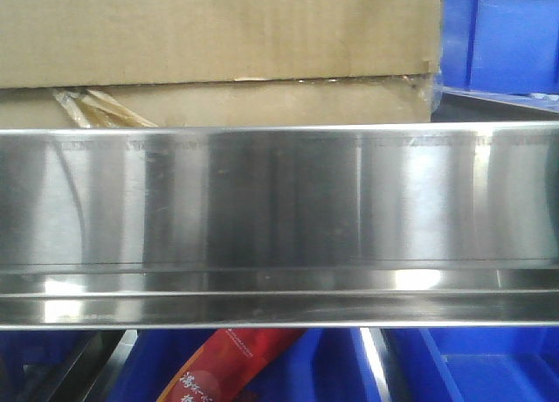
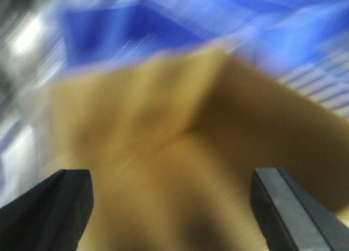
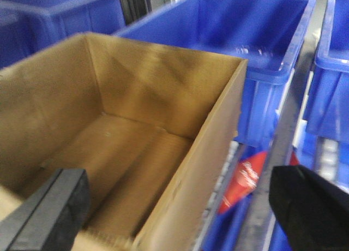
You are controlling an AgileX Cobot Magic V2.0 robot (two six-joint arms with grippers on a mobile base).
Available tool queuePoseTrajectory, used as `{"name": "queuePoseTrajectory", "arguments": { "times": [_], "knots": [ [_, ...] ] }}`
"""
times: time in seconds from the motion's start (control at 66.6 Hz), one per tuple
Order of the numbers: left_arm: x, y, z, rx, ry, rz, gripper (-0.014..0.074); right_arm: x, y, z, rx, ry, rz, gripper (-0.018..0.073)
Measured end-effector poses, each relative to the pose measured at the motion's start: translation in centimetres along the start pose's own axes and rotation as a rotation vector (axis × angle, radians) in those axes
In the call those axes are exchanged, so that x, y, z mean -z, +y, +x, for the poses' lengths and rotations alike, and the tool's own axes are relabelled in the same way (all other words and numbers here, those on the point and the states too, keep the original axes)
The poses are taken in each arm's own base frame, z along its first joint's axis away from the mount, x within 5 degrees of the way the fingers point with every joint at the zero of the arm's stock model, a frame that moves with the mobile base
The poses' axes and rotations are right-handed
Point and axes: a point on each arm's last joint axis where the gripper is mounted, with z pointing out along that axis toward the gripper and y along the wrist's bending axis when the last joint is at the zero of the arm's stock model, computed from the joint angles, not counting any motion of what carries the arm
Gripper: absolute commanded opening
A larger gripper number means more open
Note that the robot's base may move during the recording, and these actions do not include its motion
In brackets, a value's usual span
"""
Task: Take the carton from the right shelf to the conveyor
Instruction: 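Clamp the carton's opposite side walls with both grippers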
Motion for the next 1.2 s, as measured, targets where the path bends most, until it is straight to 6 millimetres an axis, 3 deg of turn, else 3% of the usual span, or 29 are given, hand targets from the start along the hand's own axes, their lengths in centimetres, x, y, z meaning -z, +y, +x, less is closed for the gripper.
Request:
{"name": "queuePoseTrajectory", "arguments": {
  "times": [0.15, 0.45, 0.661, 0.946, 1.201],
  "knots": [
    [-1.7, 0.8, -1.7, 0.046, 0.082, -0.133, 0.0486, -1.5, -0.5, -3.1, 0.019, 0.084, 0.054, 0.0568],
    [-5.3, 2.1, -2.1, 0.132, 0.139, -0.202, 0.0486, -7.6, 0.8, -5.5, 0.044, 0.174, 0.145, 0.0568],
    [-8.1, 4.1, -1.6, 0.185, 0.201, -0.245, 0.0486, -11.3, 0.8, -4.5, 0.005, 0.24, 0.173, 0.0568],
    [-13.1, 4.2, -0.1, 0.165, 0.319, -0.226, 0.0486, -15.2, -1.6, -3.1, -0.066, 0.319, 0.217, 0.0568],
    [-15.7, 4.4, 0.8, 0.158, 0.378, -0.233, 0.0486, -19.0, -2.6, -1.2, -0.106, 0.404, 0.205, 0.0568]
  ]
}}
